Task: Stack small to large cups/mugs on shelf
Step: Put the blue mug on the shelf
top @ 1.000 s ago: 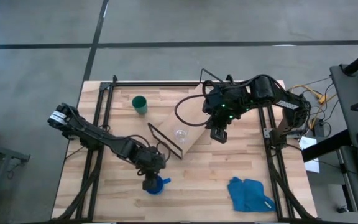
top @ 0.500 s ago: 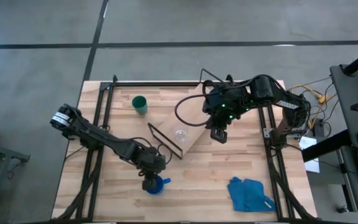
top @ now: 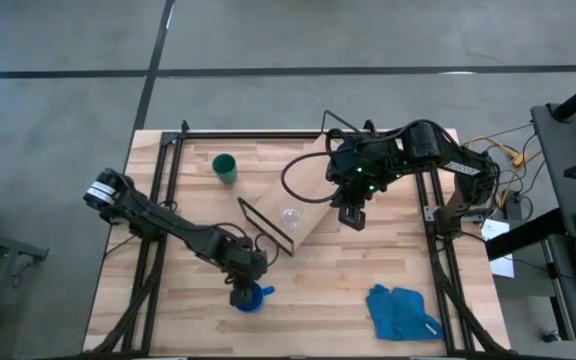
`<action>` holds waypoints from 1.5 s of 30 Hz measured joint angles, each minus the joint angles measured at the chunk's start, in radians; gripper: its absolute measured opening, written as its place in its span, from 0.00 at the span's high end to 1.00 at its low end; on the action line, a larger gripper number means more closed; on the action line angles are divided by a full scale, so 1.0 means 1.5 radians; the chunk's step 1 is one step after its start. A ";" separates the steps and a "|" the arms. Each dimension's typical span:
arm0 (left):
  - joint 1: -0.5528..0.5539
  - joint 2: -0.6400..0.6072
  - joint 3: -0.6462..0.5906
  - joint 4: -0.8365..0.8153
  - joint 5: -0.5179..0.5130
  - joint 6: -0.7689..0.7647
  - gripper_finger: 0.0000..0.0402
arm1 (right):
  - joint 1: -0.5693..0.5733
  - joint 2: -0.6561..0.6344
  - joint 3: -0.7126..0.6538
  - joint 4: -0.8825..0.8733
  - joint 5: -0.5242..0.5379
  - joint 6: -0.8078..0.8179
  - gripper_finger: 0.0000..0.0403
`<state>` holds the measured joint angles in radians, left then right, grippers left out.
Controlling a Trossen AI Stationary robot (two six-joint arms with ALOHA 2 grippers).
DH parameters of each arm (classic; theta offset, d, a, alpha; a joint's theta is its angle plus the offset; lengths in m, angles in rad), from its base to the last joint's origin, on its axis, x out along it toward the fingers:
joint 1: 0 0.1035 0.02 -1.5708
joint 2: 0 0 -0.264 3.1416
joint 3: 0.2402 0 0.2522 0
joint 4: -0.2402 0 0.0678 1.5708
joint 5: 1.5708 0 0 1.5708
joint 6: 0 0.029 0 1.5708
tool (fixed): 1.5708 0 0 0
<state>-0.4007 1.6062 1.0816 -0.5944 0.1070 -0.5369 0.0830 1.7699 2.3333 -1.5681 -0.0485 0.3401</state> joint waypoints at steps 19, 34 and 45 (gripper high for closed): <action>0.006 -0.024 0.227 -0.281 -0.050 0.186 1.00 | 0.000 0.000 0.000 0.000 0.017 -0.003 0.83; 0.096 -0.024 0.443 -0.384 -0.183 0.368 1.00 | 0.008 0.000 0.000 0.010 0.053 0.001 0.83; 0.184 -0.024 0.510 -0.378 -0.200 0.438 1.00 | 0.023 0.018 0.000 0.024 0.068 0.009 0.76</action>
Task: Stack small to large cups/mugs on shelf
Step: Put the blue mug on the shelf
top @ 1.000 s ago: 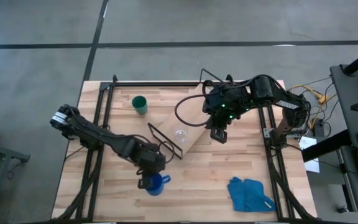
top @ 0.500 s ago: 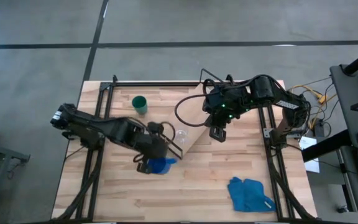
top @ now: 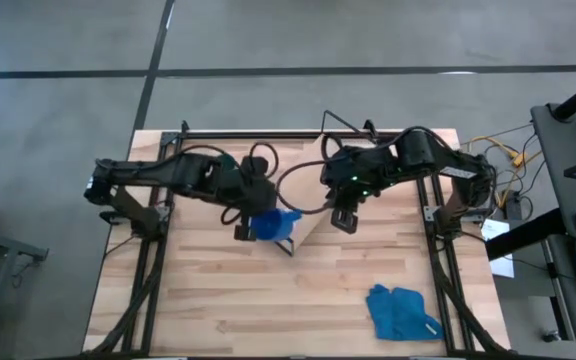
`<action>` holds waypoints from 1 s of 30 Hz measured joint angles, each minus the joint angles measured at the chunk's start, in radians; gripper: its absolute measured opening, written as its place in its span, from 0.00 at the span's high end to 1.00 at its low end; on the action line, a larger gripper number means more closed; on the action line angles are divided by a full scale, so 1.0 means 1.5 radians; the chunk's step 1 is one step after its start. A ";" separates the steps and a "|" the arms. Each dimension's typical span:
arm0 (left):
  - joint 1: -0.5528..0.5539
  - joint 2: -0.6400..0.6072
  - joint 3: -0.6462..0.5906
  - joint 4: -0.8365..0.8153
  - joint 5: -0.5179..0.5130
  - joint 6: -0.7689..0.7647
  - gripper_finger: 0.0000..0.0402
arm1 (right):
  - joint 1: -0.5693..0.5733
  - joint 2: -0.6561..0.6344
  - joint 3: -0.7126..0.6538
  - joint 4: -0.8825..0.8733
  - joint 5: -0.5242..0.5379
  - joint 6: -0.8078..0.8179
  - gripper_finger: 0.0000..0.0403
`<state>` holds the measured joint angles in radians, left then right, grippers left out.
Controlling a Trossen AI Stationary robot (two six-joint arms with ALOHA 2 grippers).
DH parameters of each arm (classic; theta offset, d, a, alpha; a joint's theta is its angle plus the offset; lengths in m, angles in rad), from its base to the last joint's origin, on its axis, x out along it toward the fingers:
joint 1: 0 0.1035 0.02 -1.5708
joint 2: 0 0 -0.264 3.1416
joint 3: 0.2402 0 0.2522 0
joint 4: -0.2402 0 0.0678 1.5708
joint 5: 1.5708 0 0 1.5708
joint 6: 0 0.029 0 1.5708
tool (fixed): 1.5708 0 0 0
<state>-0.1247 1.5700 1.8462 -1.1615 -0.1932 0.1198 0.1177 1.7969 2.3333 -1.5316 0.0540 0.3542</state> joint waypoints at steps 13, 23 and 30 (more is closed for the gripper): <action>0.018 0.000 0.003 0.001 0.002 0.036 1.00 | 0.000 0.070 0.000 0.033 0.042 -0.046 0.67; 0.019 0.000 0.002 0.001 0.013 0.036 1.00 | 0.006 0.071 0.000 0.102 0.033 -0.085 0.67; 0.021 0.000 0.003 0.011 0.029 0.036 1.00 | 0.020 0.070 0.000 0.112 0.028 -0.103 0.67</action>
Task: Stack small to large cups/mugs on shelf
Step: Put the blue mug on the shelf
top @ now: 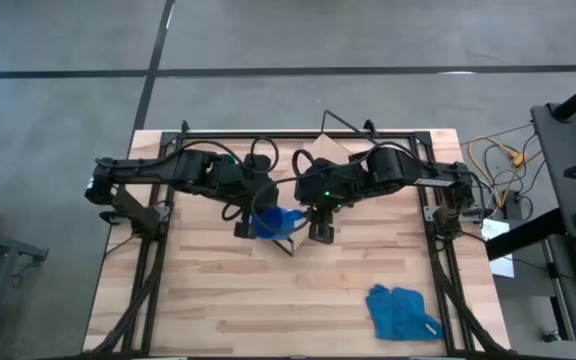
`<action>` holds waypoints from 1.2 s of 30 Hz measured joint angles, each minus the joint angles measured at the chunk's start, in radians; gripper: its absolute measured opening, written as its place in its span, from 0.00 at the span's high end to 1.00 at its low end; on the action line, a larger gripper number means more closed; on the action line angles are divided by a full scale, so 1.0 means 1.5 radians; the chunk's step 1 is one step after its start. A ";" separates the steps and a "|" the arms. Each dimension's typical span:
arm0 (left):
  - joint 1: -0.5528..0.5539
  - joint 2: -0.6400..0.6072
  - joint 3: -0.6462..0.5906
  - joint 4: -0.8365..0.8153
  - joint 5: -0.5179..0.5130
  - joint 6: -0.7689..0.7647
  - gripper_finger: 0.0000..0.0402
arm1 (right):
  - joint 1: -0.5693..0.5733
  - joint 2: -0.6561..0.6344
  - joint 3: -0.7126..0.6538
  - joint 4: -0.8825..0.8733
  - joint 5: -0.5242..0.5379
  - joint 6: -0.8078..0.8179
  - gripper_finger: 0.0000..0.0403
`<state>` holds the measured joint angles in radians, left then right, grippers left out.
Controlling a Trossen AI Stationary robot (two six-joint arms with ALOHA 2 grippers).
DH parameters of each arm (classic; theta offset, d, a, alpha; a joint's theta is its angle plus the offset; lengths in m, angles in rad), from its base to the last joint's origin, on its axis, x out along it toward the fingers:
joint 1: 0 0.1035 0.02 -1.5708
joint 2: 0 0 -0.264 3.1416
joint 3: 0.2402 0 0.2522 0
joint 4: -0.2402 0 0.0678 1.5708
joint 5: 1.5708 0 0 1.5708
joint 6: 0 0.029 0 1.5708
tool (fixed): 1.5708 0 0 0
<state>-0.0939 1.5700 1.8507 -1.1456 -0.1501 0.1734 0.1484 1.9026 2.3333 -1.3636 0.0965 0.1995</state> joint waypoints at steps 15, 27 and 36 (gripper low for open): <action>0.001 0.000 0.002 0.052 0.027 0.000 1.00 | 0.018 -0.001 0.000 0.015 0.006 -0.014 0.67; 0.001 -0.001 0.002 0.061 0.028 -0.002 1.00 | 0.017 -0.001 -0.001 0.016 0.006 -0.017 0.75; 0.001 -0.001 0.000 0.058 0.034 0.000 1.00 | 0.018 0.018 -0.009 0.015 0.005 -0.051 0.87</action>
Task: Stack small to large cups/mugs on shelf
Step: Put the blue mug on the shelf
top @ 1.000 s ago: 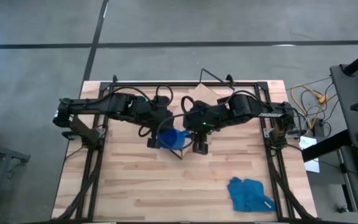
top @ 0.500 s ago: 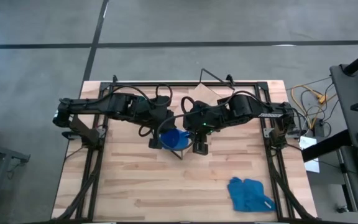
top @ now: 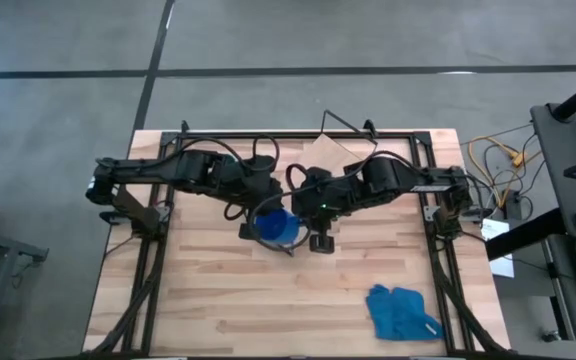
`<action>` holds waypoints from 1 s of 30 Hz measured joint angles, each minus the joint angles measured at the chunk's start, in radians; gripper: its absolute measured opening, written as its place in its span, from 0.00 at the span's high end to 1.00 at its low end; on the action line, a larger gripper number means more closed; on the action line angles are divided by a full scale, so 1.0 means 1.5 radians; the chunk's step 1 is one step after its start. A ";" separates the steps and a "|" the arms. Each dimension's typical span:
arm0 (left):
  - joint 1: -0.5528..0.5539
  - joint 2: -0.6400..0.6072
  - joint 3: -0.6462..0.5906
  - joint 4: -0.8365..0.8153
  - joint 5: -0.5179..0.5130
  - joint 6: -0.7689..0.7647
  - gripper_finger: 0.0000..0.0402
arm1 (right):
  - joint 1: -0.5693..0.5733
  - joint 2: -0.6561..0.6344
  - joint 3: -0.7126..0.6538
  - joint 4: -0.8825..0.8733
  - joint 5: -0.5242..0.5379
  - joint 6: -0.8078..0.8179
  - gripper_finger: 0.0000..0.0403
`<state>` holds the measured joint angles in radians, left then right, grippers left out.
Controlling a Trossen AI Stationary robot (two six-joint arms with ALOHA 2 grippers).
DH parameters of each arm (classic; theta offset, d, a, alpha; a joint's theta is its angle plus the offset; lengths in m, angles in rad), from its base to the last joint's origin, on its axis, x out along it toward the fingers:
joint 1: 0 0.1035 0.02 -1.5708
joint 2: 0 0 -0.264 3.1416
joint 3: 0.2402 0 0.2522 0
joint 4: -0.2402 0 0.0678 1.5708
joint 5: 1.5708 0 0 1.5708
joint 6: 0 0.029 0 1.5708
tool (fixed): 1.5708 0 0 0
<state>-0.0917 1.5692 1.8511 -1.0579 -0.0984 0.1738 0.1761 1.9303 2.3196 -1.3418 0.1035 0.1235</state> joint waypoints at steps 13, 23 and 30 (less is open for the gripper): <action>0.000 0.004 -0.006 0.012 -0.031 -0.010 0.87 | -0.002 0.000 -0.002 -0.007 0.004 0.010 0.88; 0.000 0.004 -0.001 0.030 -0.090 -0.007 0.69 | -0.003 -0.001 -0.003 -0.015 0.039 0.025 0.88; 0.000 0.003 0.015 0.030 -0.137 -0.007 0.68 | -0.003 -0.002 -0.003 -0.066 0.102 0.050 0.88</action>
<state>-0.0914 1.5738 1.8731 -1.0123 -0.3040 0.1637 0.1710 1.9280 2.3146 -1.4412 0.2567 0.1988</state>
